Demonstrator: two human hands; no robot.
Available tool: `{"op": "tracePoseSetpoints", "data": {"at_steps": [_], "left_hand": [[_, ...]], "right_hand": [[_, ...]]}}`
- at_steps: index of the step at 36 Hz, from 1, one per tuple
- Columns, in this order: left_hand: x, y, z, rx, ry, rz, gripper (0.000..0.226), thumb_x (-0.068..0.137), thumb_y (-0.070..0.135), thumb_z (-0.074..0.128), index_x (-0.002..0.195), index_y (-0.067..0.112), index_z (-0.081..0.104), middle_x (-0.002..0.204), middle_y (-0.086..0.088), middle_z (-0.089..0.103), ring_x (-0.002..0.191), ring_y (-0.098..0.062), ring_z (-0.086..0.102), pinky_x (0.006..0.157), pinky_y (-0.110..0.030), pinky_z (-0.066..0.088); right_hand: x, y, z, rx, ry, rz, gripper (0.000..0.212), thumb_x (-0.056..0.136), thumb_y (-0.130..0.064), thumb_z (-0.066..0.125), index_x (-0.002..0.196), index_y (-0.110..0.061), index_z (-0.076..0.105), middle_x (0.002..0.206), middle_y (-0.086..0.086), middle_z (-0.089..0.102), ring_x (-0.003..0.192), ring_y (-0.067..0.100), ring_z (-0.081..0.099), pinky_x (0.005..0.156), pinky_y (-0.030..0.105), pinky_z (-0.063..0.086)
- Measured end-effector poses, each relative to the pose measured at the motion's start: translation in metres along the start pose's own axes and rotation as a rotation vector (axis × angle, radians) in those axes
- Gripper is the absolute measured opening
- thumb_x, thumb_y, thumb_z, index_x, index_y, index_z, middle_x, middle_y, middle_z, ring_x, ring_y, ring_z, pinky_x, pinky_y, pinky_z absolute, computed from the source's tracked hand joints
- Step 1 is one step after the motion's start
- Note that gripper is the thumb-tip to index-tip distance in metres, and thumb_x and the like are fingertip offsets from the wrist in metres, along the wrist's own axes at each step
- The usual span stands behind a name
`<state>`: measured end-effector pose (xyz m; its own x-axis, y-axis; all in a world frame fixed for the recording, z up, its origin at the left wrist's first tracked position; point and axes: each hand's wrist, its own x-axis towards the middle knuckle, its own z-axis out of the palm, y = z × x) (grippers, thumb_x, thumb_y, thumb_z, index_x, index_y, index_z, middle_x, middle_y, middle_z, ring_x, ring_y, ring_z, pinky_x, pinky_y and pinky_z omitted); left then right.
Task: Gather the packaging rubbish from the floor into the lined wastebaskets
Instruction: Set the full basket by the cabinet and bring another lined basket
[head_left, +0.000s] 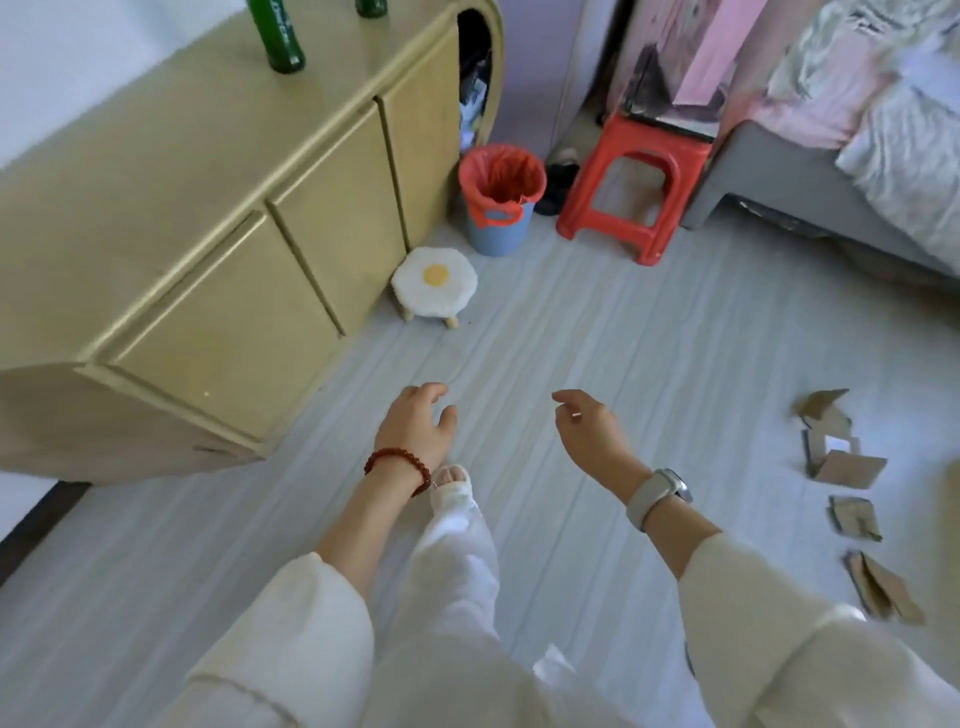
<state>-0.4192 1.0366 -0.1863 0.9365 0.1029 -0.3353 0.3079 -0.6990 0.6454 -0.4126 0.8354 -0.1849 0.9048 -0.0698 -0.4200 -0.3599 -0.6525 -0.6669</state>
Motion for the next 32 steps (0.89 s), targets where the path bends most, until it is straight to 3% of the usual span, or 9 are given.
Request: {"op": "tracePoseSetpoints", "data": {"at_steps": [2, 6, 14, 17, 19, 22, 26, 29, 32], "left_hand": [[0.051, 0.012, -0.009, 0.031, -0.036, 0.014, 0.034, 0.092, 0.025, 0.048, 0.125, 0.015, 0.050, 0.128, -0.005, 0.050, 0.116, -0.019, 0.050, 0.091, -0.029, 0.042], [0.145, 0.043, -0.030, 0.096, -0.070, 0.053, 0.034, 0.093, 0.024, 0.047, 0.125, 0.012, 0.050, 0.128, -0.008, 0.051, 0.116, -0.021, 0.049, 0.093, -0.031, 0.042], [0.302, 0.121, -0.048, 0.157, -0.119, 0.119, 0.034, 0.092, 0.021, 0.047, 0.124, 0.014, 0.051, 0.127, -0.008, 0.051, 0.114, -0.022, 0.050, 0.089, -0.032, 0.042], [0.363, 0.146, -0.041, 0.162, -0.145, 0.117, 0.033, 0.091, 0.021, 0.047, 0.124, 0.015, 0.051, 0.126, -0.007, 0.051, 0.116, -0.021, 0.050, 0.092, -0.032, 0.042], [0.406, 0.160, -0.033, 0.163, -0.151, 0.111, 0.033, 0.091, 0.021, 0.048, 0.123, 0.015, 0.052, 0.126, -0.008, 0.051, 0.117, -0.022, 0.050, 0.095, -0.036, 0.042], [0.476, 0.183, -0.020, 0.171, -0.148, 0.083, 0.033, 0.091, 0.020, 0.048, 0.122, 0.013, 0.053, 0.126, -0.009, 0.052, 0.116, -0.023, 0.051, 0.097, -0.035, 0.041], [0.565, 0.208, -0.003, 0.124, -0.130, -0.062, 0.030, 0.091, 0.019, 0.049, 0.120, 0.013, 0.054, 0.125, -0.009, 0.051, 0.113, -0.024, 0.053, 0.096, -0.033, 0.040], [0.626, 0.221, 0.012, 0.098, -0.147, -0.156, 0.030, 0.090, 0.017, 0.050, 0.119, 0.011, 0.054, 0.125, -0.012, 0.051, 0.111, -0.026, 0.054, 0.097, -0.033, 0.040], [0.683, 0.226, 0.025, 0.070, -0.146, -0.234, 0.030, 0.090, 0.015, 0.049, 0.119, 0.011, 0.054, 0.124, -0.013, 0.051, 0.108, -0.027, 0.055, 0.094, -0.033, 0.041]], "right_hand": [[0.043, -0.017, -0.011, 0.003, 0.025, 0.036, 0.033, 0.096, -0.018, 0.038, 0.125, -0.015, 0.052, 0.103, 0.009, 0.060, 0.070, 0.015, 0.051, 0.057, 0.021, 0.039], [0.122, -0.051, -0.036, -0.057, 0.036, 0.063, 0.033, 0.096, -0.018, 0.036, 0.125, -0.015, 0.052, 0.106, 0.010, 0.061, 0.086, 0.018, 0.053, 0.071, 0.022, 0.037], [0.247, -0.090, -0.099, -0.004, 0.091, 0.110, 0.034, 0.097, -0.018, 0.035, 0.127, -0.015, 0.051, 0.116, 0.011, 0.060, 0.088, 0.016, 0.052, 0.070, 0.020, 0.038], [0.306, -0.096, -0.121, 0.022, 0.106, 0.125, 0.034, 0.096, -0.013, 0.035, 0.126, -0.012, 0.051, 0.110, 0.012, 0.061, 0.073, 0.014, 0.057, 0.052, 0.009, 0.036], [0.349, -0.099, -0.136, 0.040, 0.108, 0.127, 0.034, 0.096, -0.012, 0.034, 0.126, -0.012, 0.051, 0.100, 0.008, 0.062, 0.062, 0.005, 0.051, 0.053, 0.010, 0.037], [0.427, -0.101, -0.156, 0.036, 0.100, 0.115, 0.034, 0.096, -0.012, 0.034, 0.126, -0.012, 0.051, 0.109, 0.008, 0.063, 0.068, 0.010, 0.051, 0.065, 0.018, 0.037], [0.537, -0.101, -0.180, 0.031, 0.023, 0.118, 0.035, 0.097, -0.012, 0.033, 0.127, -0.011, 0.050, 0.115, 0.011, 0.062, 0.058, 0.000, 0.048, 0.053, 0.013, 0.040], [0.610, -0.102, -0.195, 0.012, -0.041, 0.139, 0.036, 0.096, -0.008, 0.032, 0.127, -0.009, 0.050, 0.105, 0.015, 0.065, 0.055, -0.002, 0.046, 0.044, 0.003, 0.036], [0.672, -0.104, -0.201, 0.009, -0.078, 0.173, 0.036, 0.095, -0.007, 0.032, 0.126, -0.008, 0.050, 0.083, 0.010, 0.061, 0.053, 0.003, 0.047, 0.041, 0.004, 0.034]]}}
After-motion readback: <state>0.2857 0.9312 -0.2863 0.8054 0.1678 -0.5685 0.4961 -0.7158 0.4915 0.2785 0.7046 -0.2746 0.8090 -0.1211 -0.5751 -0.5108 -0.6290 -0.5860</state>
